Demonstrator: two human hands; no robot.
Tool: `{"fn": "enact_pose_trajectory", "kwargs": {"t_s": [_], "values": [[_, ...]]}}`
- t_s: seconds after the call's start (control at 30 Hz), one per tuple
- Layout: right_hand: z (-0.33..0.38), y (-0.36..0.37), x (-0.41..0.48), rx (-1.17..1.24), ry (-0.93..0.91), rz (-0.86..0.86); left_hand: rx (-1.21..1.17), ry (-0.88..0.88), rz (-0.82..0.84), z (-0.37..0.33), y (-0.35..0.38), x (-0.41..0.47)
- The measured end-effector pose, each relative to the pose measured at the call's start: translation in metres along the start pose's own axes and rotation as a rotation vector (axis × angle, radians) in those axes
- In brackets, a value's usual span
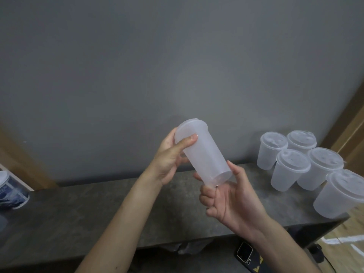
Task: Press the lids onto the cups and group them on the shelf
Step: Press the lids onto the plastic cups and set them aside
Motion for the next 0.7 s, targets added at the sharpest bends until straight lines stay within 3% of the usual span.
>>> {"fn": "enact_pose_trajectory", "kwargs": {"t_s": [0.17, 0.27, 0.43, 0.6, 0.7], "values": [[-0.008, -0.008, 0.008, -0.446, -0.181, -0.231, 0.229, 0.112, -0.051, -0.005, 0.0, -0.001], [-0.008, -0.01, 0.008, -0.41, -0.182, -0.242, 0.267, 0.122, -0.064, -0.005, 0.001, -0.003], [-0.005, 0.001, -0.001, -0.419, -0.012, -0.084, 0.11, -0.123, -0.069, 0.005, 0.004, -0.001], [0.007, 0.013, -0.003, -0.43, 0.086, -0.102, 0.041, -0.227, -0.105, 0.02, 0.011, -0.001], [0.008, 0.013, -0.004, -0.29, 0.073, -0.076, -0.055, -0.251, -0.001, 0.018, 0.01, -0.002]]}}
Point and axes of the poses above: each hand's wrist, its own x-axis towards the middle knuckle, its own y-axis out of the palm, z = x × y, the point moved 1 cm from there along x, towards the middle knuckle, and after that the axes turned 4 degrees about x, right-handed, at the moved point
